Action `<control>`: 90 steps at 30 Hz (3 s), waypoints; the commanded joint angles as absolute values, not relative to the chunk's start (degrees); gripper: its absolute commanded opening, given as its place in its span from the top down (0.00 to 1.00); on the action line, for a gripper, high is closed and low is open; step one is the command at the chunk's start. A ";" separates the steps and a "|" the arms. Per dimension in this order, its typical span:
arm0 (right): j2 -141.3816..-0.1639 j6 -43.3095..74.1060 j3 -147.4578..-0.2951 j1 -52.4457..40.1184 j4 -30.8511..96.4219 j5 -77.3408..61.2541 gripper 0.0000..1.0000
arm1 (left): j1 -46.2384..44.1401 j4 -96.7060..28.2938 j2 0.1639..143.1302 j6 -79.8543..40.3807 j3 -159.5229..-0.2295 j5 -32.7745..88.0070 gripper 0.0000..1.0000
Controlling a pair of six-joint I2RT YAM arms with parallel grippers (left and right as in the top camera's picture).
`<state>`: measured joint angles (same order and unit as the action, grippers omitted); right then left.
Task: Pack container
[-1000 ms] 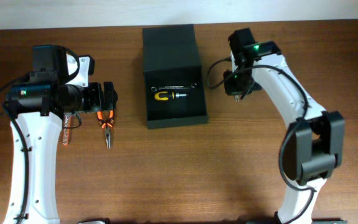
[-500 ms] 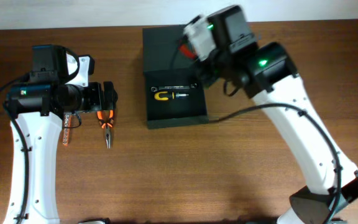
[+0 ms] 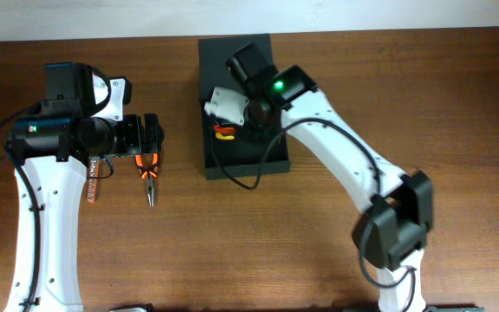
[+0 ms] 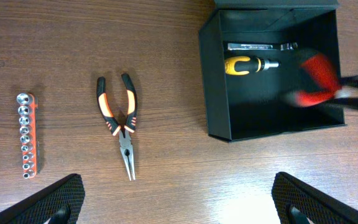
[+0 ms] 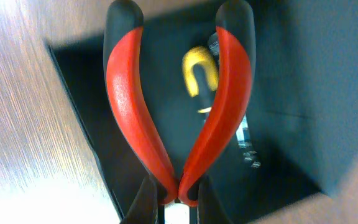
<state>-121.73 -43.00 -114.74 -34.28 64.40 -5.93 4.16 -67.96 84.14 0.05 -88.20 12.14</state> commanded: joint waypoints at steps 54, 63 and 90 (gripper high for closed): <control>-134.65 -52.16 -115.11 -32.21 64.71 1.30 0.65 | 4.29 -69.06 84.55 0.95 -88.97 12.16 0.01; -127.02 -42.17 -122.54 -34.15 67.11 3.70 0.46 | 4.29 -68.90 84.55 0.95 -88.97 12.14 0.01; -118.39 2.04 -135.92 1.61 77.93 -7.60 0.20 | 4.32 -71.31 108.20 -1.61 -88.86 5.50 0.16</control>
<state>-118.17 -1.43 -136.05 -0.84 77.69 -4.62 4.16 -71.99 106.06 0.60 -88.55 5.23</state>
